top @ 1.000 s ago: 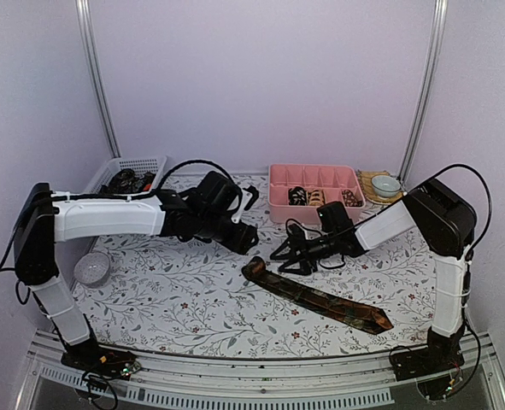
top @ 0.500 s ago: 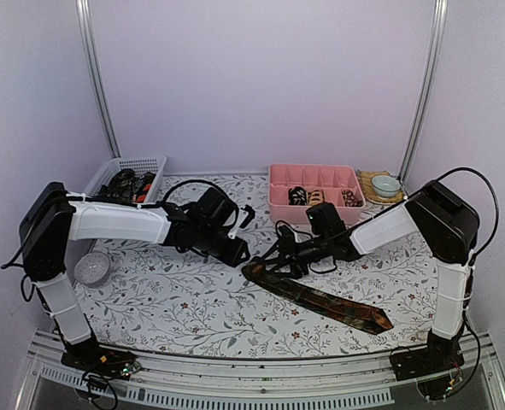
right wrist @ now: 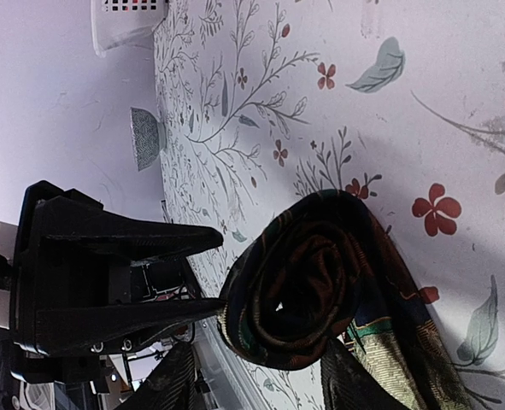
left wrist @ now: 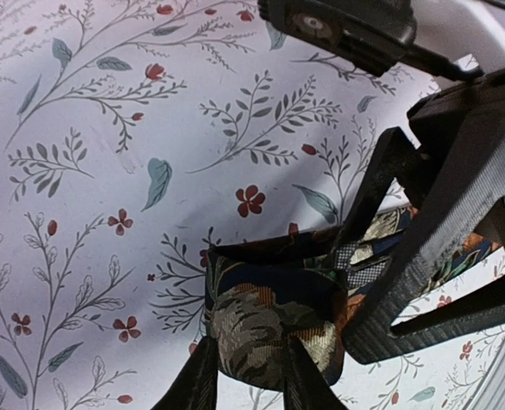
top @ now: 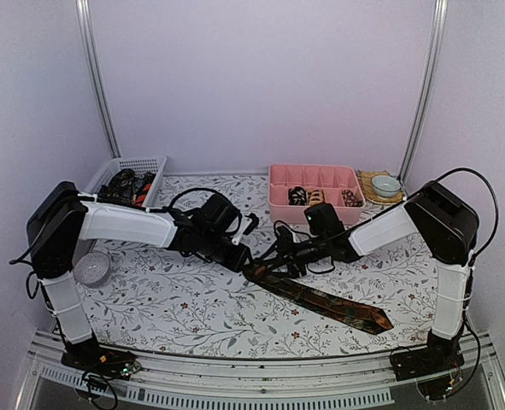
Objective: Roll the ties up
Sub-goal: Roll the tie at the center of the board.
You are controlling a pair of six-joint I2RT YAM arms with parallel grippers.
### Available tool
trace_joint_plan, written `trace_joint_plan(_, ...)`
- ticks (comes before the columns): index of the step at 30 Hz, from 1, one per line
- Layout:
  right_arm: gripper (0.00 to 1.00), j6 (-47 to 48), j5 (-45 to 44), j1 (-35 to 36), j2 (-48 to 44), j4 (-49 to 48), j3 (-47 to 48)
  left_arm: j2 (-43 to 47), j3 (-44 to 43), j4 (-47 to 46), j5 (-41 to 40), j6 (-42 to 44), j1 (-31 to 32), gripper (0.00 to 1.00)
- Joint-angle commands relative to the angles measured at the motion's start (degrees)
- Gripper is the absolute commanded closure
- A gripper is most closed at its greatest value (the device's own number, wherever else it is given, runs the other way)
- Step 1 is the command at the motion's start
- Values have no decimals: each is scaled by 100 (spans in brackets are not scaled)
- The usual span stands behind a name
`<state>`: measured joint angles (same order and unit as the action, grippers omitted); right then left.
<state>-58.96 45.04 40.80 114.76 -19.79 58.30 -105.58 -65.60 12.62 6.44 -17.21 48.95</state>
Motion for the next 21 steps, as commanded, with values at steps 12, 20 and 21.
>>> trace_joint_plan(12, 64, 259, -254, 88, -464, 168, -285, -261, -65, -232, 311, -256, 216, 72)
trace_joint_plan(20, 71, 548, -381, 31, -248, 396, -319, -17, 31, -219, 284, -220, 148, 59)
trace_joint_plan(21, 71, 567, -387, 17, -225, 410, -307, 52, 86, -247, 317, -202, 117, 55)
